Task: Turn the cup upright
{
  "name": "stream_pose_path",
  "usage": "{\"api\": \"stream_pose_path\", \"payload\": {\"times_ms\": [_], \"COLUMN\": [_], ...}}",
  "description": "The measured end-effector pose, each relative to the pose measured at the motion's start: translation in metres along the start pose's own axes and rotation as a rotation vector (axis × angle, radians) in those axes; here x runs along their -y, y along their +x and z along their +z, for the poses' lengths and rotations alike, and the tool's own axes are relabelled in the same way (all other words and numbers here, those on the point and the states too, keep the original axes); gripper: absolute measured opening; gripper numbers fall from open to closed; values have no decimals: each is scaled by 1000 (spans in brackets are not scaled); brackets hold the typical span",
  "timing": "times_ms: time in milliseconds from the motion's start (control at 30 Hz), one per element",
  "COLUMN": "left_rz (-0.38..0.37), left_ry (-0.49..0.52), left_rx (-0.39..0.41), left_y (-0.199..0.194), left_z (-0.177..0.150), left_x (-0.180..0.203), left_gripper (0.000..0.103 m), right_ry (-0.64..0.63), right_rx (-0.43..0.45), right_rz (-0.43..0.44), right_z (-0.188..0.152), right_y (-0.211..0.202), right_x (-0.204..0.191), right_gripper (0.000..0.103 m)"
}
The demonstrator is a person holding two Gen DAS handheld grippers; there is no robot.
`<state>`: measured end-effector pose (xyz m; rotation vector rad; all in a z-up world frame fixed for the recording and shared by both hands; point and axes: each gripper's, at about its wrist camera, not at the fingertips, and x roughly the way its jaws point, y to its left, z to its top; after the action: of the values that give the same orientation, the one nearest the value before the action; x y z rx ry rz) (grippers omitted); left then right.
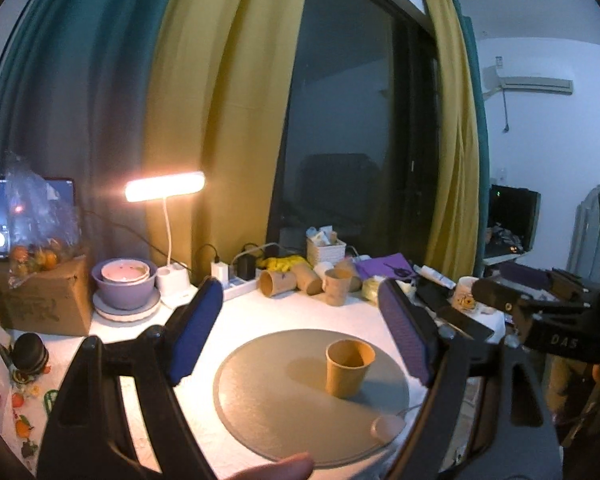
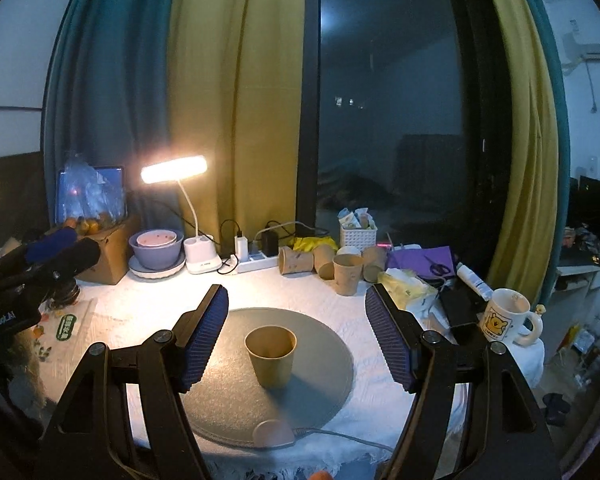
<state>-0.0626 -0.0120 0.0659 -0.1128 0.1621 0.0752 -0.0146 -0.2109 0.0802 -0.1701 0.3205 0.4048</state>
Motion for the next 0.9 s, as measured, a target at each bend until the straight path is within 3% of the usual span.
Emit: {"api": "stream_pose_path", "payload": {"times_ms": [400, 900], "left_rz": [-37, -41], "left_ry": [1, 1], "left_rx": [-71, -78], "left_y": [13, 13], "left_z": [-8, -11], "left_x": [4, 7], "left_gripper": [81, 81], "right_ry": [-15, -16], "right_rx": [-37, -39], "right_rz": [23, 23], "right_z": [-8, -8], "right_y": [13, 14], "right_x": [-6, -9], "right_gripper": [74, 74]}}
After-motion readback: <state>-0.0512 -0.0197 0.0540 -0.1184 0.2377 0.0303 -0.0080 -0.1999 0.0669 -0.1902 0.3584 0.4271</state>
